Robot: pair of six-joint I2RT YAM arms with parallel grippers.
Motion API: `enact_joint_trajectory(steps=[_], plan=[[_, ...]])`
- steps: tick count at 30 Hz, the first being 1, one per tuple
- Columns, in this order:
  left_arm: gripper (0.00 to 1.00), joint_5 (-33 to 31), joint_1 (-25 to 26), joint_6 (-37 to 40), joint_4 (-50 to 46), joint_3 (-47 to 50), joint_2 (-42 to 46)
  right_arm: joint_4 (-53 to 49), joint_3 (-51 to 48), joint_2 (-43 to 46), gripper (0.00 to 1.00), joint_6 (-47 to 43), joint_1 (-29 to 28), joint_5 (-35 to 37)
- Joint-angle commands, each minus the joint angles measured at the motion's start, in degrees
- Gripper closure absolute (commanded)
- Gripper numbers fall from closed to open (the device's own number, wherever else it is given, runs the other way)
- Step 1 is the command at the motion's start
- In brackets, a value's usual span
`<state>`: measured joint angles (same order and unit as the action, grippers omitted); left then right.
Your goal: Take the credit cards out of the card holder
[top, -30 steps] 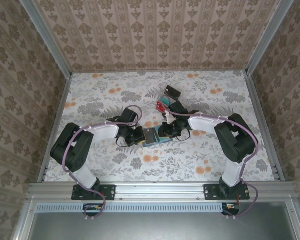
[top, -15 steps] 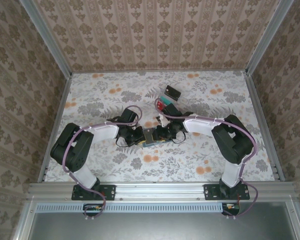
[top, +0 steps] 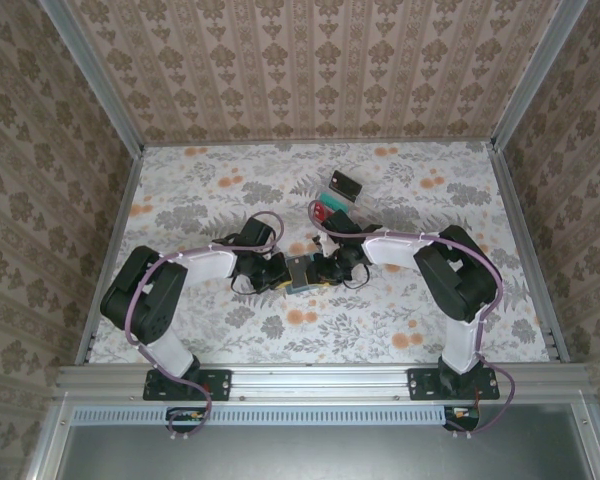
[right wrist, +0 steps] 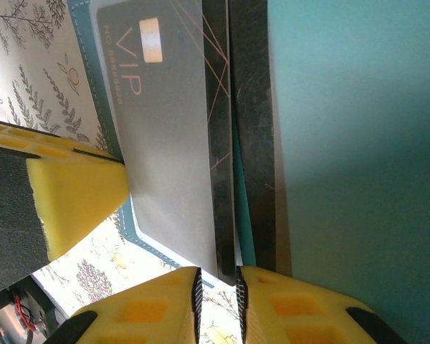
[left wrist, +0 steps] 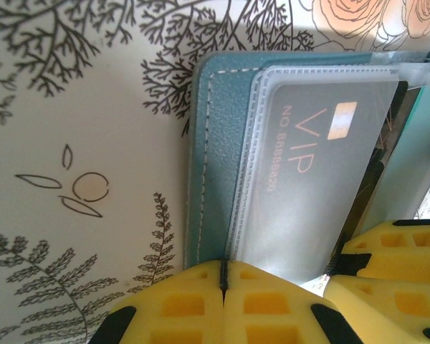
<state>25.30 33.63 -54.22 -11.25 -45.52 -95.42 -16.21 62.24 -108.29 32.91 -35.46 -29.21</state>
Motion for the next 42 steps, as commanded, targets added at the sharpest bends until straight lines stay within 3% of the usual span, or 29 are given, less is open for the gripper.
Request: enact_joint_trajectory(steps=[1,9,17,35,42], plan=[[1.00,-2.0,0.5,-0.4,-3.1,3.4,-3.8,1.4,0.2,-2.6,0.76,1.0,0.1,0.5],[1.00,-1.9,0.6,0.0,-3.3,3.5,-3.8,8.3,-2.6,-0.8,0.81,3.9,0.6,-0.8],[1.00,-2.4,0.2,1.1,-4.5,3.5,-3.4,8.8,-4.0,0.3,1.00,4.0,1.7,0.2],[1.00,-2.5,-1.5,2.7,-5.6,3.9,-1.5,4.9,-6.2,4.5,1.00,-0.4,5.2,0.8],[1.00,-1.5,-1.5,3.8,-3.6,2.1,3.5,5.0,-5.8,4.2,1.00,-0.4,5.2,0.6]])
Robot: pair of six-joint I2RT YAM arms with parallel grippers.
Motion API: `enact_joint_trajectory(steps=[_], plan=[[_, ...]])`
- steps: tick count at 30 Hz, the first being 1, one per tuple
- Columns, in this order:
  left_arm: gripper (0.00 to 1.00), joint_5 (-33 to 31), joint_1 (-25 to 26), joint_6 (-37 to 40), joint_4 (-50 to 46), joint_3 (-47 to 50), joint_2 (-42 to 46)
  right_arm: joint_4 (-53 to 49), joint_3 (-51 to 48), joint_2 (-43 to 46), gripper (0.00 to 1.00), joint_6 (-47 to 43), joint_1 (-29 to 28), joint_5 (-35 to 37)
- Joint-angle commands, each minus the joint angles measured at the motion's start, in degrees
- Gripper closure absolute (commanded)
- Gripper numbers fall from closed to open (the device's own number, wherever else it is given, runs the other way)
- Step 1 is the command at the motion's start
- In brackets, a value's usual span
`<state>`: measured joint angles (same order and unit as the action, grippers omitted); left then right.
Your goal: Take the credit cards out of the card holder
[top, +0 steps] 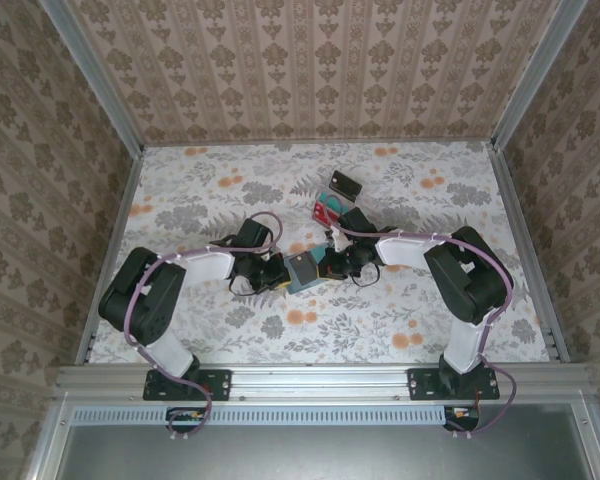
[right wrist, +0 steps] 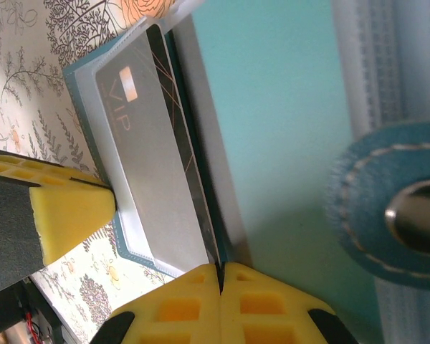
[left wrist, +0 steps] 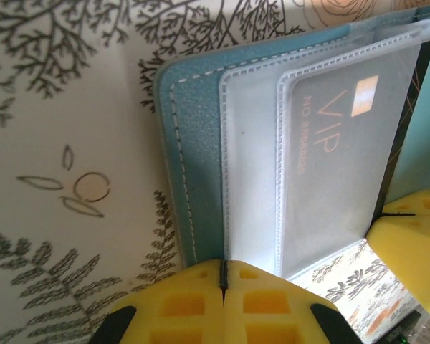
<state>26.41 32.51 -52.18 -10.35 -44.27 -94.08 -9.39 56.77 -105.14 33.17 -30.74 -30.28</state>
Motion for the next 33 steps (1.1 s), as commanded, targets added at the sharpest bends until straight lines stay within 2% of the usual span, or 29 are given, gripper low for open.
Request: enact_joint_trajectory(steps=[1,6,17,21,29,33], plan=[[1.00,-2.4,-0.4,1.6,-3.8,0.6,3.0,-1.7,-0.2,1.0,1.00,-0.7,0.4,1.5],[1.00,-1.2,0.6,1.5,-0.9,-1.8,4.2,-0.9,0.4,-0.3,1.00,-0.7,0.0,-1.6],[1.00,-1.8,2.6,1.3,-1.1,-6.2,-5.1,0.2,0.5,-1.1,0.99,-0.4,-0.4,-3.5],[1.00,-3.4,2.7,1.7,-4.5,-5.8,-5.9,1.2,0.3,-1.3,0.93,0.1,-0.1,-3.7],[1.00,-3.7,2.7,1.4,-5.5,-2.9,-5.8,3.9,0.3,-1.6,0.81,1.9,0.2,-4.1],[1.00,-3.6,2.7,1.5,-5.6,-2.8,-5.8,4.1,0.3,-1.7,0.84,2.3,0.2,-3.6]])
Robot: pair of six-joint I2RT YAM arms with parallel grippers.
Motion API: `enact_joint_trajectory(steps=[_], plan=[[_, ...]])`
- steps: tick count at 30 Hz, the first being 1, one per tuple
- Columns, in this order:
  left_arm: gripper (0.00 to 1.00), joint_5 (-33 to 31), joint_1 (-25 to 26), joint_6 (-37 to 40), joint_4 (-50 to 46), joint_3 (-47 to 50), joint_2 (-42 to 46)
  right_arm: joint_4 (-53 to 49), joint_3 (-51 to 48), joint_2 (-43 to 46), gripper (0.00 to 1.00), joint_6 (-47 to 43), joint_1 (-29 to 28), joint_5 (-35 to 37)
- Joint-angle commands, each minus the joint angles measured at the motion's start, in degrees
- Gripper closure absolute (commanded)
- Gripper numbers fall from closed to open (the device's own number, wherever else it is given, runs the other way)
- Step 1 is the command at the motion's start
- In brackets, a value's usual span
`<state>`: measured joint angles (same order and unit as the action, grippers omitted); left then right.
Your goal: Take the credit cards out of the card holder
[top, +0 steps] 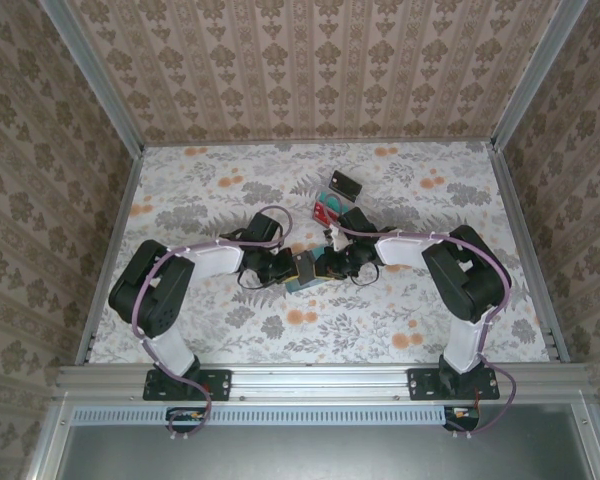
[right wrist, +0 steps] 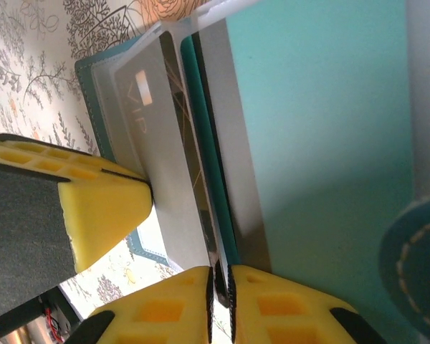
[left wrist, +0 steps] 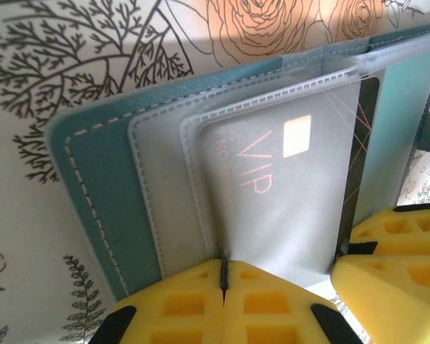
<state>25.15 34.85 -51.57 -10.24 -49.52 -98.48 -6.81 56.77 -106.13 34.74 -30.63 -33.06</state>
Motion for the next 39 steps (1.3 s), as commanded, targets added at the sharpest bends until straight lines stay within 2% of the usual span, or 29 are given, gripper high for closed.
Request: enact_joint_trajectory(steps=[1,5,11,19,29,34,36,39], plan=[[1.00,-2.4,0.4,0.9,-5.8,2.4,-1.4,1.6,0.2,-0.6,0.84,0.9,0.2,-0.5],[1.00,-2.3,0.3,1.0,-5.9,2.7,-1.7,2.8,-0.8,0.3,0.84,1.6,0.7,0.4],[1.00,-2.6,0.1,1.0,-6.3,3.2,-1.2,2.2,-1.1,1.3,1.00,1.0,0.9,0.7],[1.00,-2.6,-1.2,1.5,-7.0,4.0,1.7,-3.1,-1.9,6.9,1.00,-4.0,2.1,7.4],[0.98,-0.7,-1.3,1.7,-6.0,1.1,4.4,-3.2,-2.3,14.7,1.00,-9.6,2.4,5.4],[0.85,-0.6,-2.0,1.5,-7.1,-1.2,8.8,-6.1,-1.6,19.3,1.00,-14.3,2.7,5.1],[0.75,-0.8,-2.4,0.8,-6.4,-0.8,11.0,-5.8,-1.7,20.3,1.00,-13.9,3.1,3.2],[0.53,-0.1,-3.6,-1.3,-3.0,1.5,15.4,-4.1,-2.4,21.6,1.00,-11.8,3.9,-0.4]])
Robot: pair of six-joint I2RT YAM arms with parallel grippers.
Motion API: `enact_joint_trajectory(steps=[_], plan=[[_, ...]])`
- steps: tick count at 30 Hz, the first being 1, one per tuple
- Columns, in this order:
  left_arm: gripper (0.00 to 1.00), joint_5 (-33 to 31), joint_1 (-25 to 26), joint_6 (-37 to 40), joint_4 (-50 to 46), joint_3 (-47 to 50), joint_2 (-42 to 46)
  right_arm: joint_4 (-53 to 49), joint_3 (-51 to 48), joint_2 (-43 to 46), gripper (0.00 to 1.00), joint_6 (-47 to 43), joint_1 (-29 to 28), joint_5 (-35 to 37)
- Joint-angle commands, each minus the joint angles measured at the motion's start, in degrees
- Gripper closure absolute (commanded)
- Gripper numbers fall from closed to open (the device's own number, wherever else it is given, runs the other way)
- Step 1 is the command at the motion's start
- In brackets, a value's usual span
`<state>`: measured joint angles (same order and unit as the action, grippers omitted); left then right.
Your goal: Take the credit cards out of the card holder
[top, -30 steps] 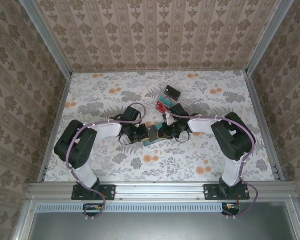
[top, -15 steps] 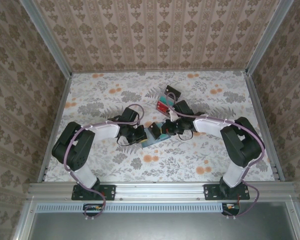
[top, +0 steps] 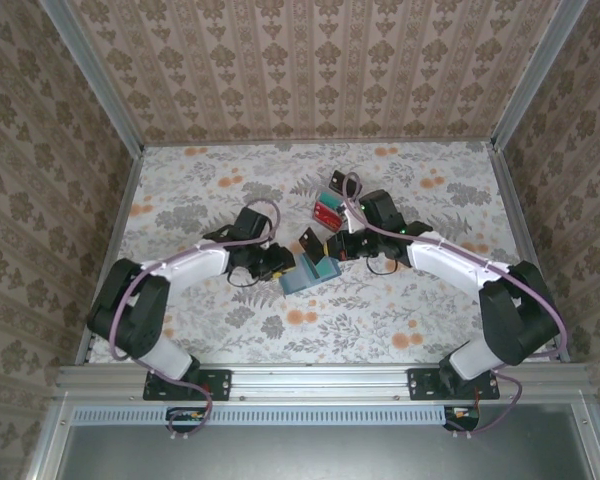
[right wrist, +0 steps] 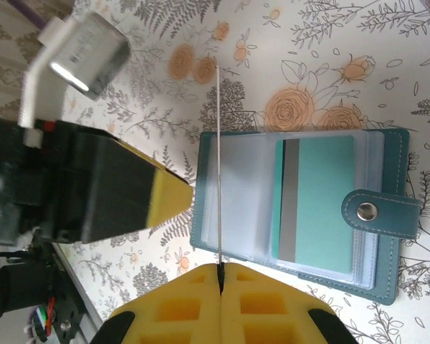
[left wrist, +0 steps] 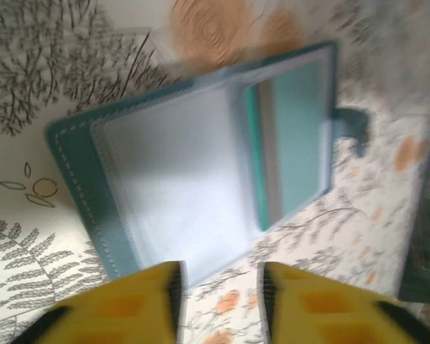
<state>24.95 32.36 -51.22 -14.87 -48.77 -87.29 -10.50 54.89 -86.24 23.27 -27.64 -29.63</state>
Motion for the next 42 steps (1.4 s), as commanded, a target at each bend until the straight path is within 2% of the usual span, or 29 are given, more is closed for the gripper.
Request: enact_joint_trajectory(steps=[1,2,5,6,8,12,15,17,20,26,31,38,40,42], plan=[[0.48,0.7,-1.5,-2.4,3.3,1.7,5.7,0.6,-0.7,2.2,1.00,0.6,1.3,-5.2],[0.41,1.4,-2.0,-3.5,5.7,2.9,7.5,1.7,-1.1,2.8,1.00,1.8,1.7,-6.6],[0.09,2.6,-3.0,-4.9,12.1,6.1,12.7,4.8,-1.4,3.7,1.00,5.9,3.1,-11.3],[0.04,2.3,-3.0,-4.7,13.7,6.8,14.1,6.1,-1.6,4.0,1.00,7.6,3.5,-12.8],[0.00,2.7,-3.1,-4.8,16.1,7.5,16.2,9.1,-1.9,4.3,1.00,11.5,4.3,-15.9],[0.01,8.1,-3.2,-7.3,23.4,7.4,16.1,18.3,-3.0,4.6,1.00,20.9,4.9,-21.4],[0.04,11.3,-3.3,-10.5,33.1,7.7,14.5,24.1,-3.1,4.4,1.00,27.1,5.1,-23.7],[0.07,11.5,-3.3,-11.7,38.9,7.6,13.4,25.7,-2.8,4.1,1.00,29.3,5.8,-24.0],[0.13,13.1,-3.5,-11.7,40.8,5.7,12.0,30.8,-3.1,3.5,1.00,33.6,6.9,-25.0],[0.41,14.9,-3.9,-15.3,47.1,4.4,8.7,33.6,-2.2,2.5,1.00,36.9,7.6,-26.3],[0.62,17.4,-4.7,-21.6,59.7,5.9,6.6,36.1,-2.7,2.3,1.00,38.7,8.1,-27.4],[0.93,17.8,-4.7,-21.2,59.6,6.0,6.4,35.8,-2.4,1.6,1.00,39.0,8.1,-28.1],[1.00,17.9,-4.8,-21.0,59.4,6.1,6.7,35.6,-2.3,1.4,0.81,39.0,8.0,-28.3],[1.00,17.8,-4.7,-21.0,59.2,6.2,6.9,35.3,-1.9,1.2,0.61,38.4,7.9,-28.6]])
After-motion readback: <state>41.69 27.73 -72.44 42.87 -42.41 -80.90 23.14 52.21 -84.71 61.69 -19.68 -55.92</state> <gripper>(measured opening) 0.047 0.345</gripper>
